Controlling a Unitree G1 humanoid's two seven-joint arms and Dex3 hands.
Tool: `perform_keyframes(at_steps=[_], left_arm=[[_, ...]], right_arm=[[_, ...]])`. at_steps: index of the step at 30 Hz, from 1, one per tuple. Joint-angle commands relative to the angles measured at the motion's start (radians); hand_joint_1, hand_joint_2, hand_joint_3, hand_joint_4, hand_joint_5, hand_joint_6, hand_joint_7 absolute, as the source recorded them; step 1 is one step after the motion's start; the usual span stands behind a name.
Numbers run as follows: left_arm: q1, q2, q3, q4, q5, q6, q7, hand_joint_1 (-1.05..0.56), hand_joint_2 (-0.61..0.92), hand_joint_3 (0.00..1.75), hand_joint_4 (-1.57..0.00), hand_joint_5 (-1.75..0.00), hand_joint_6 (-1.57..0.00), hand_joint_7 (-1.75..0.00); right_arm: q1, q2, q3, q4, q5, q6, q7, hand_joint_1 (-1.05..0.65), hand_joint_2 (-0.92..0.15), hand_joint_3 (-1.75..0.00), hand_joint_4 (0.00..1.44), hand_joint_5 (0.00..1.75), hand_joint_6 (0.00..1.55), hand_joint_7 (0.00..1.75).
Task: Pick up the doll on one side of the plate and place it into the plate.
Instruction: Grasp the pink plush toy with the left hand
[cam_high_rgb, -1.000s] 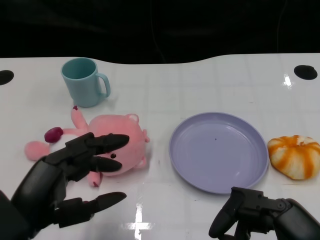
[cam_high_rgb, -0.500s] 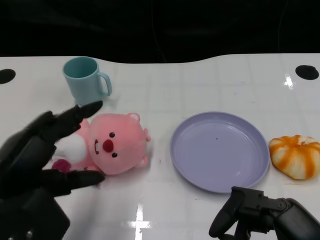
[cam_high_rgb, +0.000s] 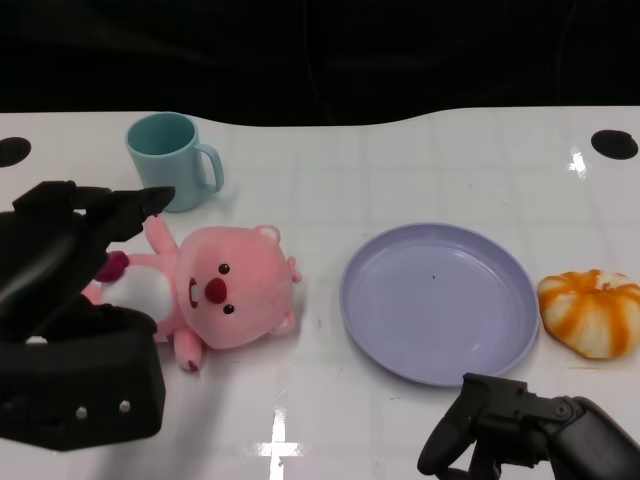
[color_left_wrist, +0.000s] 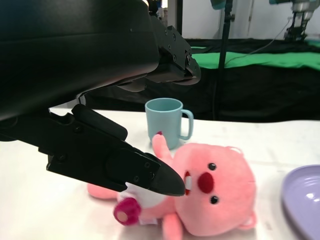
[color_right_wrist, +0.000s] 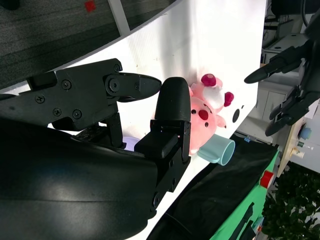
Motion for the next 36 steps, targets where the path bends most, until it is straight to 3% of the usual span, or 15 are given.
perform_keyframes(at_steps=[1,14,26,36], left_arm=[[-0.057,0.025,-0.036,0.066,0.036,0.007,-0.02,-0.59,0.88,0.0,-0.07,-0.43,-0.31,-0.02],[-0.241,-0.003,-0.211,0.331,0.146,0.032,-0.051,-0.66,0.9,0.0,-0.09,-0.39,-0.3,0.0],[-0.394,-0.109,-0.33,0.651,0.155,0.103,-0.056,-0.62,0.91,0.01,-0.19,-0.17,-0.3,-0.01],[-0.49,-0.193,-0.387,0.97,0.128,0.085,0.01,-0.59,0.89,0.0,-0.27,-0.1,-0.36,-0.02]], right_arm=[[-0.001,-0.002,0.0,-0.016,0.006,0.011,-0.002,-0.26,-0.92,-0.34,0.67,1.56,0.6,1.27],[0.008,-0.003,0.012,-0.038,-0.005,0.028,-0.008,-0.25,-0.92,-0.33,0.68,1.56,0.6,1.27],[0.016,-0.004,0.019,-0.071,-0.013,0.053,-0.011,-0.24,-0.92,-0.32,0.69,1.56,0.61,1.27],[0.029,-0.003,0.018,-0.091,-0.01,0.063,-0.015,-0.24,-0.92,-0.32,0.69,1.57,0.61,1.27]])
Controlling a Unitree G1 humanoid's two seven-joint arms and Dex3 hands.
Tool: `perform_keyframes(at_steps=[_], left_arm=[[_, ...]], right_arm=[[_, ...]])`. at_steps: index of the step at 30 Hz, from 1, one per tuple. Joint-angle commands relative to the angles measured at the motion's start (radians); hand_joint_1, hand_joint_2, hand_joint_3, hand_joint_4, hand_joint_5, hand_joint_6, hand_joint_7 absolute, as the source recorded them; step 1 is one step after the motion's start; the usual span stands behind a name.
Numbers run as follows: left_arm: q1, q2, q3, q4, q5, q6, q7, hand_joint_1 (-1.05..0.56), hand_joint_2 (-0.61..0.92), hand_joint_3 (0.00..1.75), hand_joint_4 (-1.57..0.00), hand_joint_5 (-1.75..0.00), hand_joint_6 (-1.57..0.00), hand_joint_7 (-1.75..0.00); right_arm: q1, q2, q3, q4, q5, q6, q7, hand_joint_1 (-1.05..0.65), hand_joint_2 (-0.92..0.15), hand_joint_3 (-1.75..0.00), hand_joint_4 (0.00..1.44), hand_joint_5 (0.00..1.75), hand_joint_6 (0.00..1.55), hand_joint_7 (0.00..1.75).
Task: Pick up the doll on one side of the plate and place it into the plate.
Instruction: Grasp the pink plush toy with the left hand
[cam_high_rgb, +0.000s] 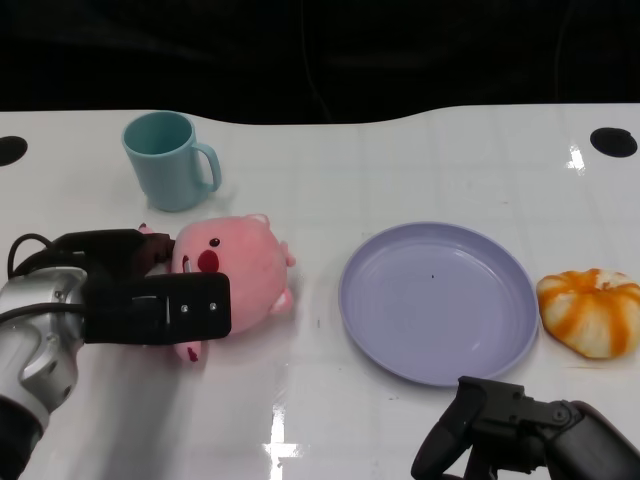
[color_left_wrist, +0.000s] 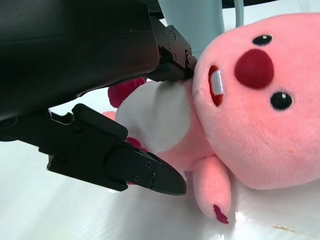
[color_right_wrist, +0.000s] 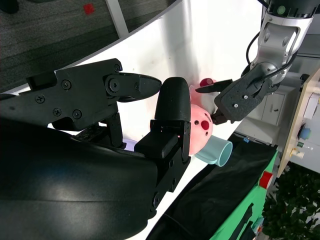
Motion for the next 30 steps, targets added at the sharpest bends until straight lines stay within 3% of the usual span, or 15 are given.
perform_keyframes(at_steps=[1,6,8,9,10,12,13,14,15,16,18,21,23,30], left_arm=[[-0.015,-0.022,-0.033,0.109,-0.011,-0.003,0.002,-0.58,0.9,0.01,-0.27,-0.09,-0.36,-0.01],[-0.033,-0.047,-0.053,0.215,-0.037,-0.047,0.046,-0.53,0.92,0.01,-0.33,-0.08,-0.4,-0.02],[-0.025,-0.059,-0.043,0.254,-0.066,-0.082,0.087,-0.39,0.92,0.0,-0.61,-0.18,-0.55,-0.05],[-0.021,-0.065,-0.04,0.277,-0.076,-0.105,0.118,-0.33,0.92,0.01,-0.71,-0.44,-0.64,-0.03],[-0.016,-0.069,-0.04,0.299,-0.082,-0.131,0.157,-0.27,0.92,0.03,-0.74,-0.86,-0.84,-0.05],[-0.009,-0.07,-0.038,0.325,-0.095,-0.178,0.212,-0.25,0.92,0.03,-0.78,-1.12,-1.03,-0.09],[0.0,-0.068,-0.037,0.327,-0.102,-0.203,0.246,-0.24,0.92,0.06,-0.82,-1.33,-1.16,-0.16],[0.008,-0.066,-0.036,0.328,-0.105,-0.226,0.284,-0.21,0.9,0.19,-0.84,-1.57,-1.1,-0.69],[0.017,-0.065,-0.034,0.33,-0.108,-0.247,0.328,-0.2,0.82,0.39,-0.87,-1.66,-0.99,-1.08],[0.022,-0.065,-0.034,0.33,-0.108,-0.256,0.365,-0.19,0.76,0.59,-0.87,-1.71,-0.82,-1.47],[0.029,-0.069,-0.022,0.332,-0.118,-0.271,0.425,-0.19,0.74,0.7,-0.87,-1.74,-0.72,-1.67],[0.042,-0.078,0.018,0.317,-0.16,-0.293,0.495,-0.19,0.71,0.79,-0.89,-1.75,-0.7,-1.74],[0.049,-0.081,0.038,0.304,-0.184,-0.311,0.522,-0.22,0.61,1.02,-0.93,-1.75,-0.74,-1.74],[0.109,-0.105,0.153,0.111,-0.312,-0.279,0.488,-0.18,0.46,1.29,-0.99,-1.75,-0.79,-1.75]], right_arm=[[0.009,-0.003,-0.008,-0.019,0.007,0.003,-0.005,-0.24,-0.92,-0.32,0.69,1.57,0.61,1.27],[0.011,-0.004,-0.01,-0.022,0.007,0.0,-0.004,-0.25,-0.92,-0.33,0.69,1.57,0.61,1.27],[0.012,-0.004,-0.008,-0.025,0.006,0.002,-0.004,-0.25,-0.92,-0.33,0.69,1.57,0.61,1.27],[0.013,-0.004,-0.007,-0.026,0.005,0.001,-0.005,-0.25,-0.92,-0.33,0.69,1.57,0.61,1.27],[0.013,-0.004,-0.007,-0.025,0.004,-0.002,-0.005,-0.25,-0.92,-0.33,0.69,1.57,0.61,1.28],[0.013,-0.004,-0.008,-0.024,0.004,-0.006,-0.006,-0.25,-0.92,-0.33,0.69,1.57,0.61,1.28],[0.012,-0.005,-0.008,-0.025,0.002,-0.004,-0.005,-0.25,-0.92,-0.33,0.69,1.57,0.61,1.28],[0.012,-0.006,-0.009,-0.027,0.003,-0.001,-0.005,-0.25,-0.92,-0.33,0.69,1.56,0.61,1.28],[0.01,-0.006,-0.011,-0.028,0.004,0.003,-0.004,-0.25,-0.92,-0.33,0.69,1.56,0.61,1.28],[0.009,-0.005,-0.012,-0.027,0.006,0.005,-0.003,-0.25,-0.92,-0.33,0.69,1.56,0.61,1.28],[0.008,-0.004,-0.013,-0.027,0.01,0.009,-0.002,-0.25,-0.92,-0.33,0.69,1.56,0.61,1.28],[0.005,-0.003,-0.012,-0.02,0.009,0.004,-0.004,-0.24,-0.92,-0.32,0.69,1.57,0.61,1.28],[0.002,-0.002,-0.011,-0.017,0.008,0.004,-0.004,-0.24,-0.92,-0.32,0.7,1.57,0.61,1.28],[-0.005,-0.002,-0.007,-0.017,0.005,0.015,-0.004,-0.25,-0.92,-0.32,0.69,1.57,0.61,1.29]])
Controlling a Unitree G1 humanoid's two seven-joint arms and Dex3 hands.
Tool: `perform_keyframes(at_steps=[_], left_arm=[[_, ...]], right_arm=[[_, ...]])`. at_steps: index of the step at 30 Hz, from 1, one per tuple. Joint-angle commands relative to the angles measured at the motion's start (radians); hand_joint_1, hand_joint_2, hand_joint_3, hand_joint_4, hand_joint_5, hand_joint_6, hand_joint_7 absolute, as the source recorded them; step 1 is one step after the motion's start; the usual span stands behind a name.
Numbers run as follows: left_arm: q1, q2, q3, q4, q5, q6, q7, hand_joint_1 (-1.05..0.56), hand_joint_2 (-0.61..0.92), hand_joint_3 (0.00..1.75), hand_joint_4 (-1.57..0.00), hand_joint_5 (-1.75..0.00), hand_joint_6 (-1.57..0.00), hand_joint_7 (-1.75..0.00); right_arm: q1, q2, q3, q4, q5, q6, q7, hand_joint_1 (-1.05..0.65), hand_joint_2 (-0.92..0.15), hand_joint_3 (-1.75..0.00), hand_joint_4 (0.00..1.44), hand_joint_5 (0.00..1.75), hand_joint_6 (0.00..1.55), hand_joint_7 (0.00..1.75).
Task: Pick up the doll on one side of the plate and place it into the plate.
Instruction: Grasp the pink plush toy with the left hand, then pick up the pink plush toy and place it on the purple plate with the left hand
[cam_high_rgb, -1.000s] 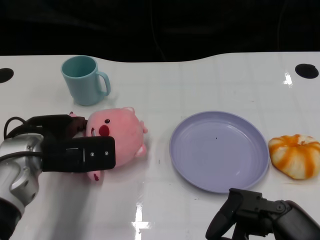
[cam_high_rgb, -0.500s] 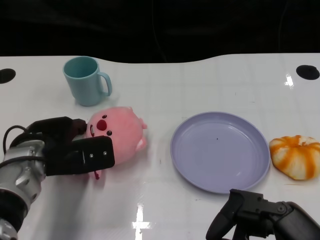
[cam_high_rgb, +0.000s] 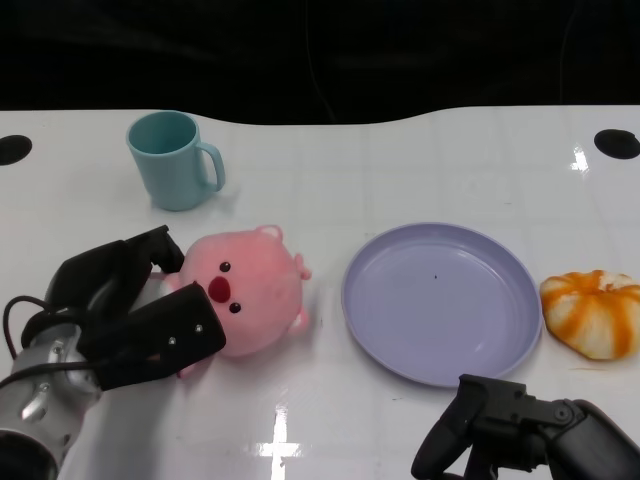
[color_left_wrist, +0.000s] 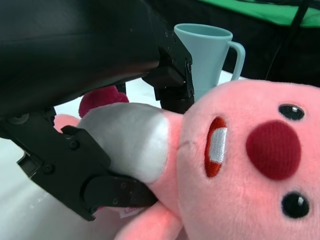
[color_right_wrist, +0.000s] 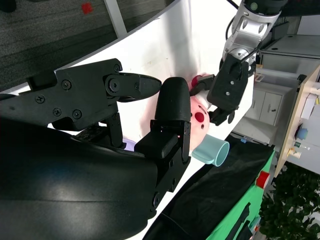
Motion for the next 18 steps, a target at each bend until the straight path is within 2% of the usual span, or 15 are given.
perform_keyframes(at_steps=[1,5,8,10,14,18], left_arm=[[0.028,-0.006,0.047,-0.11,-0.059,0.027,-0.042,-0.18,0.44,1.32,-0.99,-1.75,-0.79,-1.75],[0.054,-0.018,0.066,-0.28,-0.091,0.093,-0.111,-0.15,0.33,1.48,-1.0,-1.75,-0.81,-1.75],[0.054,-0.039,0.068,-0.389,-0.1,0.159,-0.164,-0.16,0.31,1.5,-1.0,-1.75,-0.81,-1.75],[0.046,-0.055,0.062,-0.445,-0.098,0.218,-0.198,-0.17,0.31,1.49,-0.99,-1.75,-0.81,-1.75],[0.008,-0.099,0.027,-0.537,-0.076,0.329,-0.259,-0.16,0.38,1.34,-0.98,-1.75,-0.79,-1.75],[-0.047,-0.153,-0.023,-0.557,-0.042,0.408,-0.292,-0.18,0.42,1.27,-0.99,-1.75,-0.79,-1.72]], right_arm=[[-0.002,-0.004,-0.007,-0.001,0.006,0.012,-0.003,-0.25,-0.92,-0.32,0.69,1.57,0.61,1.29],[-0.003,-0.005,-0.007,0.001,0.007,0.011,-0.001,-0.25,-0.92,-0.33,0.69,1.57,0.61,1.29],[-0.005,-0.007,-0.004,-0.001,0.003,0.017,-0.001,-0.24,-0.92,-0.33,0.69,1.57,0.61,1.29],[-0.007,-0.008,-0.001,-0.001,0.0,0.019,0.0,-0.24,-0.92,-0.33,0.69,1.57,0.6,1.28],[-0.009,-0.008,0.005,0.006,-0.005,0.013,-0.002,-0.23,-0.92,-0.32,0.69,1.56,0.6,1.28],[-0.012,-0.007,0.013,0.009,-0.009,0.012,-0.003,-0.22,-0.92,-0.32,0.69,1.55,0.61,1.28]])
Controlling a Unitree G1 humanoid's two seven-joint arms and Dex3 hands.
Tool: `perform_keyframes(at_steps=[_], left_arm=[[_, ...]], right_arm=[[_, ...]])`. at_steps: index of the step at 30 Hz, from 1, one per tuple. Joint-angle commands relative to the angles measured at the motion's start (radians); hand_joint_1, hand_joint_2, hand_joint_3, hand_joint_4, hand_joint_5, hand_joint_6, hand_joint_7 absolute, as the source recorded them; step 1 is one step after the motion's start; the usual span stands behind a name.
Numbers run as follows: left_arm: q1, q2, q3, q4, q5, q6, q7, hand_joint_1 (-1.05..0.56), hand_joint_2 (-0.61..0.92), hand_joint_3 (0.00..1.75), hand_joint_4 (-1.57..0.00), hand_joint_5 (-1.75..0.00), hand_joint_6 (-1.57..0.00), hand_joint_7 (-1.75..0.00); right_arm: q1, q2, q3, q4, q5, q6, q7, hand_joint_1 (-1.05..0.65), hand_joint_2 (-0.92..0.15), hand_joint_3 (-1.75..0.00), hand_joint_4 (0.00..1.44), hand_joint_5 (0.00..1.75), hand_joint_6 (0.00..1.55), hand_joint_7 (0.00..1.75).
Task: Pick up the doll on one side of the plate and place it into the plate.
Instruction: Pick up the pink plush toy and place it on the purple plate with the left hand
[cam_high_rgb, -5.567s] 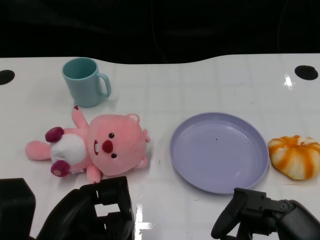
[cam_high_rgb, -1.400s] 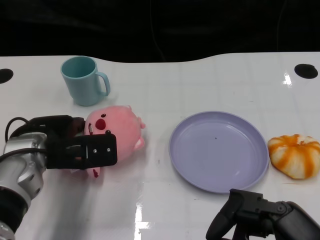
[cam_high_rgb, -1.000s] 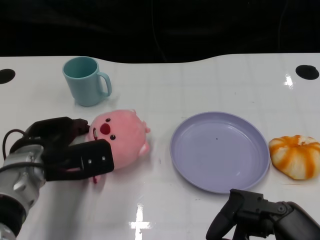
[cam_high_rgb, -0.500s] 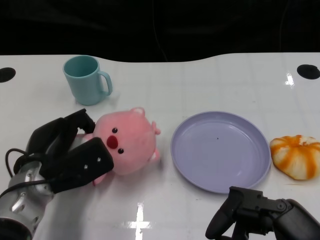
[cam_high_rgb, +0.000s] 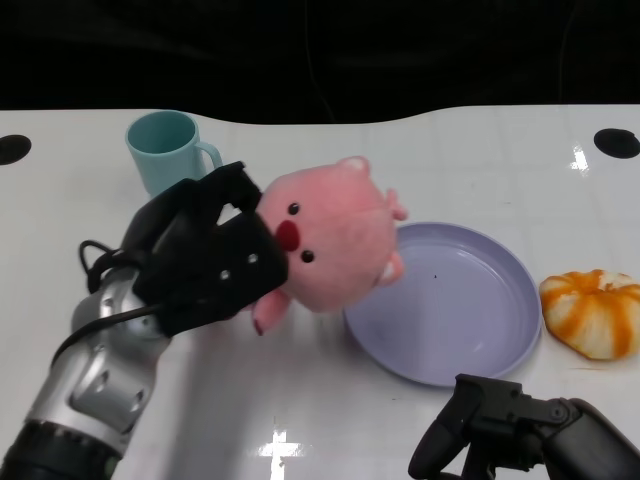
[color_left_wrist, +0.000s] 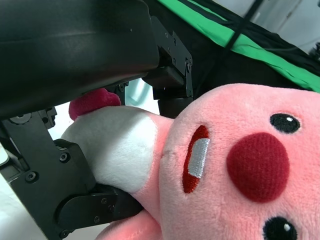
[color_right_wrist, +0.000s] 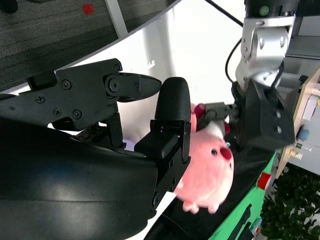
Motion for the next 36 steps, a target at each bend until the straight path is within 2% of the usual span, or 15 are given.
perform_keyframes(at_steps=[1,3,6,9,17,20,22,23,24,25,26,29,31,34,36], left_arm=[[-0.07,-0.038,-0.041,-0.018,0.035,0.057,-0.027,-0.19,0.43,1.22,-0.98,-1.75,-0.79,-1.65],[-0.094,-0.065,-0.063,-0.012,0.049,0.085,-0.031,-0.19,0.45,1.17,-0.97,-1.75,-0.81,-1.57],[-0.128,-0.107,-0.089,0.019,0.063,0.11,-0.025,-0.19,0.44,1.22,-0.98,-1.75,-0.76,-1.73],[-0.166,-0.145,-0.119,0.071,0.078,0.111,-0.016,-0.19,0.42,1.26,-0.98,-1.75,-0.77,-1.74],[-0.276,-0.242,-0.184,0.246,0.119,0.116,-0.001,-0.21,0.44,1.19,-0.95,-1.75,-0.72,-1.75],[-0.308,-0.272,-0.192,0.299,0.125,0.141,-0.009,-0.21,0.5,1.04,-0.91,-1.75,-0.67,-1.75],[-0.323,-0.286,-0.19,0.328,0.114,0.14,-0.021,-0.2,0.53,0.85,-0.84,-1.72,-0.7,-1.39],[-0.328,-0.291,-0.188,0.34,0.107,0.133,-0.027,-0.21,0.6,0.68,-0.78,-1.66,-0.78,-1.01],[-0.332,-0.297,-0.184,0.349,0.096,0.133,-0.038,-0.21,0.66,0.54,-0.75,-1.63,-0.87,-0.71],[-0.334,-0.301,-0.179,0.354,0.084,0.131,-0.05,-0.23,0.71,0.41,-0.72,-1.68,-0.88,-0.44],[-0.333,-0.302,-0.176,0.354,0.075,0.127,-0.062,-0.24,0.73,0.36,-0.7,-1.69,-0.86,-0.33],[-0.325,-0.292,-0.189,0.34,0.067,0.119,-0.097,-0.32,0.83,0.21,-0.52,-1.49,-0.7,-0.12],[-0.314,-0.279,-0.203,0.303,0.071,0.144,-0.138,-0.52,0.9,0.15,-0.14,-0.88,-0.41,-0.03],[-0.298,-0.259,-0.223,0.262,0.087,0.155,-0.175,-0.66,0.92,0.17,-0.02,-0.48,-0.23,-0.01],[-0.292,-0.242,-0.24,0.244,0.1,0.15,-0.19,-0.73,0.92,0.2,0.0,-0.34,-0.17,-0.01]], right_arm=[[-0.003,-0.005,0.004,0.005,-0.002,-0.001,-0.003,-0.22,-0.92,-0.32,0.69,1.55,0.61,1.28],[-0.003,-0.004,0.009,0.004,-0.004,-0.001,-0.004,-0.22,-0.92,-0.32,0.7,1.55,0.61,1.28],[-0.002,-0.003,0.013,0.006,-0.007,-0.009,-0.005,-0.21,-0.92,-0.32,0.7,1.55,0.61,1.28],[0.001,-0.002,0.018,0.005,-0.009,-0.01,-0.006,-0.22,-0.92,-0.32,0.7,1.55,0.61,1.28],[0.003,0.0,0.041,-0.002,-0.025,-0.009,-0.019,-0.23,-0.92,-0.32,0.7,1.55,0.6,1.27],[0.004,0.004,0.045,-0.001,-0.025,-0.01,-0.02,-0.22,-0.92,-0.32,0.69,1.55,0.6,1.26],[0.003,0.005,0.046,-0.001,-0.024,-0.009,-0.021,-0.23,-0.92,-0.32,0.69,1.55,0.6,1.26],[0.003,0.005,0.047,-0.002,-0.024,-0.008,-0.021,-0.23,-0.92,-0.32,0.69,1.55,0.6,1.26],[0.003,0.004,0.047,-0.003,-0.023,-0.007,-0.021,-0.23,-0.92,-0.32,0.69,1.55,0.6,1.26],[0.003,0.004,0.047,-0.003,-0.023,-0.007,-0.021,-0.23,-0.92,-0.32,0.69,1.55,0.6,1.26],[0.002,0.003,0.046,-0.001,-0.022,-0.011,-0.021,-0.23,-0.92,-0.32,0.7,1.55,0.6,1.26],[0.002,0.001,0.041,0.004,-0.02,-0.023,-0.02,-0.23,-0.92,-0.32,0.7,1.55,0.61,1.26],[0.003,0.001,0.039,0.005,-0.02,-0.025,-0.02,-0.23,-0.92,-0.32,0.71,1.55,0.61,1.27],[0.005,0.0,0.031,0.004,-0.014,-0.023,-0.017,-0.23,-0.92,-0.31,0.71,1.54,0.61,1.27],[0.005,-0.002,0.026,0.005,-0.01,-0.024,-0.014,-0.23,-0.92,-0.31,0.71,1.55,0.61,1.27]])
